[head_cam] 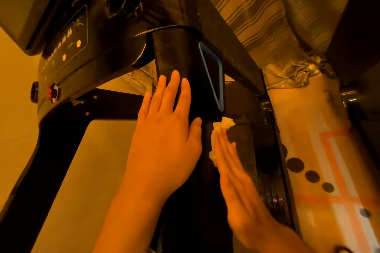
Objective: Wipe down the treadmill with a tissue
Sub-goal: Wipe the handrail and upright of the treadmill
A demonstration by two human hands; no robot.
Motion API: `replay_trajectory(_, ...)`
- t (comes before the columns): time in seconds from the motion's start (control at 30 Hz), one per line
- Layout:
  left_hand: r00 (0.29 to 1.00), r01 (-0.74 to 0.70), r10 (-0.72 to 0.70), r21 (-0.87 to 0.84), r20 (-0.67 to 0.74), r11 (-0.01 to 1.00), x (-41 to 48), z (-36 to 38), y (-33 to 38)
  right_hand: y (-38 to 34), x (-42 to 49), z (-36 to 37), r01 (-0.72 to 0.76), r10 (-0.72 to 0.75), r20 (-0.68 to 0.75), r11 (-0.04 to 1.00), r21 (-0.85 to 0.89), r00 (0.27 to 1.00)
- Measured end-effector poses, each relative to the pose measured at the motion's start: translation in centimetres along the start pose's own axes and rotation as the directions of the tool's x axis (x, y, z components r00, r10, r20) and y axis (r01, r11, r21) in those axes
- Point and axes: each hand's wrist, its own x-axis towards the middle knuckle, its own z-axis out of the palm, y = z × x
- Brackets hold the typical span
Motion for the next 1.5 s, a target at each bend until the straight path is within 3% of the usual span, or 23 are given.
replay_trajectory(0.1,1.0,0.004,-0.004,0.004,0.006,1.0,0.0,0.0,0.1,0.5,7.9,-2.0,-0.052,0.054,0.012,0.992,-0.114,0.998)
replay_trajectory(0.2,1.0,0.021,-0.021,0.012,0.012,1.0,-0.1,-0.1,0.3,0.1,15.5,-3.6,0.013,-0.01,0.014,0.983,-0.185,1.0)
replay_trajectory(0.27,1.0,0.021,-0.021,0.005,0.012,1.0,-0.2,0.0,0.3,0.1,15.0,-3.4,0.066,-0.064,0.019,0.982,-0.18,0.998)
replay_trajectory(0.43,0.999,0.032,-0.033,0.009,0.023,0.999,-0.2,-0.1,0.3,0.0,3.8,-1.1,0.065,-0.065,0.029,0.998,-0.015,0.997)
replay_trajectory(0.53,0.999,0.031,-0.031,0.005,0.015,1.0,-0.2,0.0,0.3,0.1,9.1,-2.4,0.037,-0.034,0.024,0.994,-0.104,0.999)
replay_trajectory(0.7,0.999,0.04,-0.04,0.0,0.021,0.999,-0.2,-0.2,0.5,0.4,19.8,-4.6,0.142,-0.139,0.027,0.954,-0.263,0.99)
replay_trajectory(0.93,1.0,0.027,-0.027,-0.02,0.005,0.999,-0.2,0.2,0.2,1.5,3.5,-1.6,0.055,-0.053,0.043,0.997,-0.062,0.998)
replay_trajectory(1.2,1.0,0.007,-0.007,-0.013,-0.005,1.0,-0.3,0.4,0.0,0.3,17.4,-3.8,0.039,-0.039,0.005,0.977,-0.211,0.999)
replay_trajectory(1.37,1.0,0.022,-0.022,-0.034,-0.009,0.999,-0.3,0.1,0.2,1.0,6.7,-1.4,0.047,-0.047,0.001,0.997,-0.064,0.999)
replay_trajectory(1.5,1.0,0.026,-0.027,-0.066,-0.015,0.997,-0.2,-0.1,0.2,1.6,6.4,-1.5,0.014,-0.014,0.003,0.999,-0.051,1.0)
